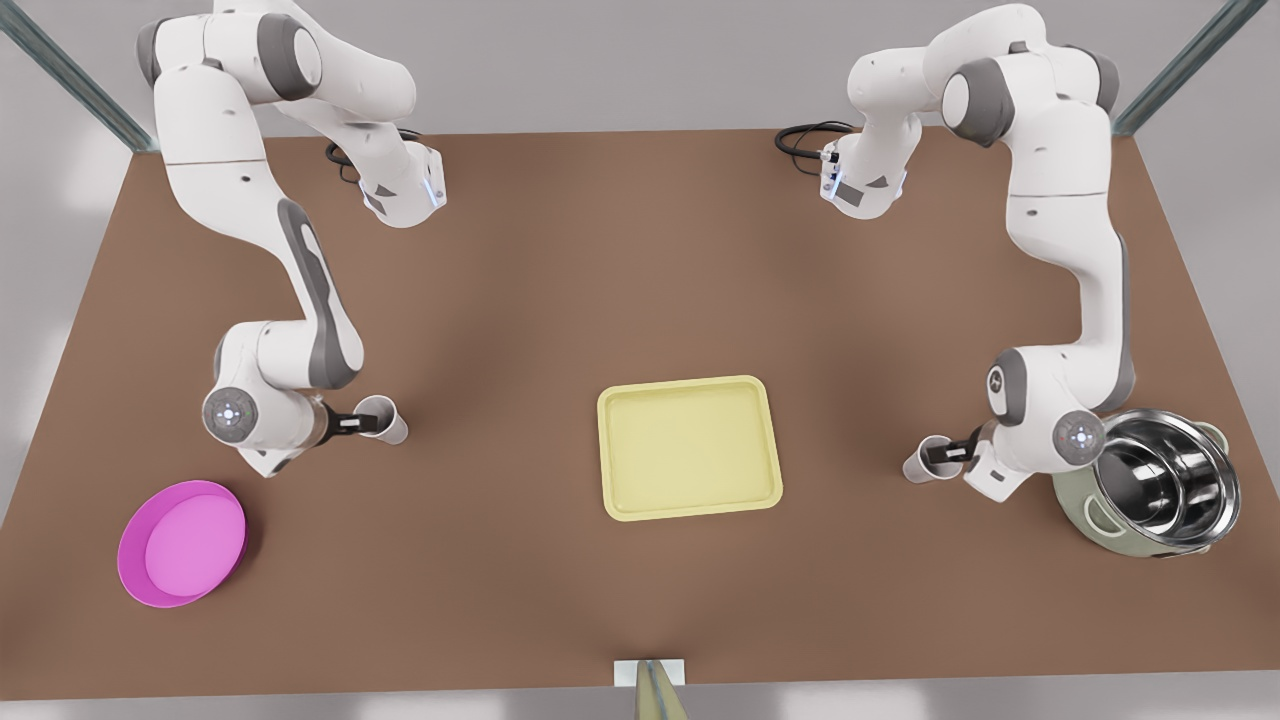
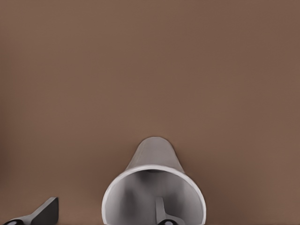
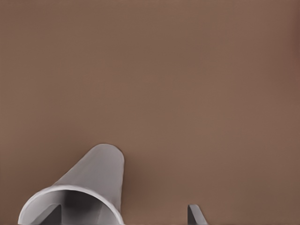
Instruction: Use both arms to respectively pick up the white IKEA cups from the middle-left and middle-right positions, then place the white IKEA cups onto the middle-middle tray, ensuring that the cups remain upright and do not tip over
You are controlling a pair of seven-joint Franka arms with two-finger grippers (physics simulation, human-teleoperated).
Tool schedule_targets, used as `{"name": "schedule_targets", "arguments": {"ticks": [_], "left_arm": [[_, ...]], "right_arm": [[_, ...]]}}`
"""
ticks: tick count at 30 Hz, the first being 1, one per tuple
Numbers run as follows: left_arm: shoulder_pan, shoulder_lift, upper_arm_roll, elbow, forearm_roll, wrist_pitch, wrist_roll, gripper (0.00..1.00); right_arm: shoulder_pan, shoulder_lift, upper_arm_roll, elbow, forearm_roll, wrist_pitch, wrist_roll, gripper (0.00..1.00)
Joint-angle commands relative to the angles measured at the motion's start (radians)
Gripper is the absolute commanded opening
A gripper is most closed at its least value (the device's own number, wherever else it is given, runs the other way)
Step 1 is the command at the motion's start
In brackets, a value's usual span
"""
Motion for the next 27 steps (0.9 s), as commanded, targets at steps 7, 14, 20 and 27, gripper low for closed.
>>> {"name": "schedule_targets", "arguments": {"ticks": [7,14,20,27], "left_arm": [[-0.002,0.013,-0.002,0.004,-0.087,0.065,-0.009,0.21],[-0.085,-0.05,-0.038,0.135,-0.084,-0.19,-0.138,0.21],[-0.156,-0.032,-0.31,0.132,-0.062,-0.041,-0.626,0.21],[-0.17,0.056,-0.342,0.102,-0.065,0.188,-0.632,0.21]], "right_arm": [[-0.009,0.0,0.0,-0.079,0.002,0.121,-0.002,1.0],[-0.014,0.028,0.003,-0.088,0.0,0.152,-0.011,0.55],[-0.003,0.029,0.009,-0.066,-0.001,0.152,-0.006,0.24],[0.038,0.08,0.104,0.124,0.085,0.148,0.012,0.21]]}}
